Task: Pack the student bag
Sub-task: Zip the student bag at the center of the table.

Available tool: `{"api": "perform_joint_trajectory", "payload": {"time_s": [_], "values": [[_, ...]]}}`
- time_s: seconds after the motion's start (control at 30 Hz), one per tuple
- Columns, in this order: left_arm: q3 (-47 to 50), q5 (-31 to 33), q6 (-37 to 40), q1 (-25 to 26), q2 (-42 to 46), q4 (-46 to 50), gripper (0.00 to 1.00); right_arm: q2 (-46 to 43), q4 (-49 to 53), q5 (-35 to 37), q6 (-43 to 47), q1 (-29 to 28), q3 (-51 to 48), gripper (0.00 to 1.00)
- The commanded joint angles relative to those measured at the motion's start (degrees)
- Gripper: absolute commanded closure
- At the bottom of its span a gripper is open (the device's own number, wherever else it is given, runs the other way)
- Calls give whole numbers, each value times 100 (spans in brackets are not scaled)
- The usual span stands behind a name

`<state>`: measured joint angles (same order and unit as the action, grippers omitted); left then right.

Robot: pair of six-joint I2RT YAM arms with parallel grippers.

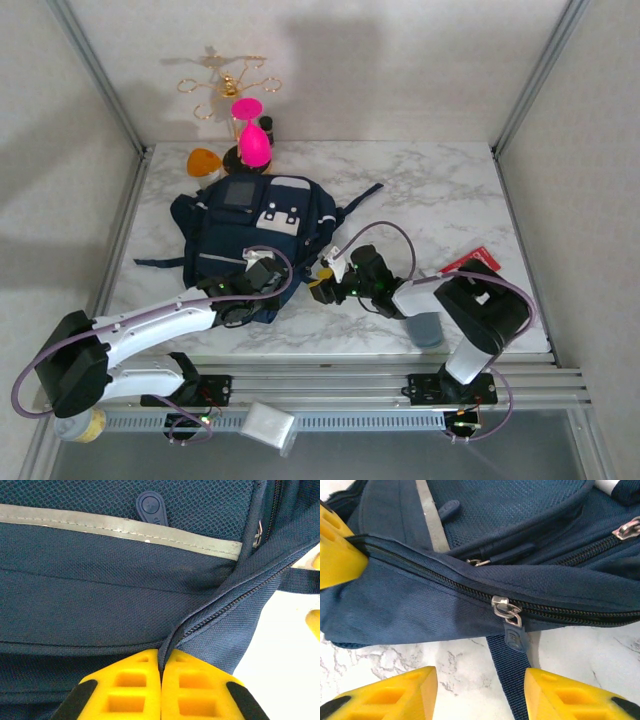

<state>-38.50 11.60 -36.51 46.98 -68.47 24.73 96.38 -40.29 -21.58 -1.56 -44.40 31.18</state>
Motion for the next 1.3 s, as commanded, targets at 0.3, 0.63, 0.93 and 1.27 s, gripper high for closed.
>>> {"api": "perform_joint_trajectory", "payload": {"time_s": [0.3, 0.63, 0.93, 1.27], "values": [[-57, 619, -84, -209, 120, -35, 100, 887, -1566, -307, 235, 125, 303, 51], [-52, 641, -137, -233, 173, -14, 100, 794, -1493, 162, -178, 432, 242, 93], [-52, 937, -317, -242, 374, 233, 100, 611, -1287, 572, -580, 816, 134, 100], [75, 791, -343, -242, 430, 229, 100, 560, -394, 876, -1345, 1399, 569, 100]]}}
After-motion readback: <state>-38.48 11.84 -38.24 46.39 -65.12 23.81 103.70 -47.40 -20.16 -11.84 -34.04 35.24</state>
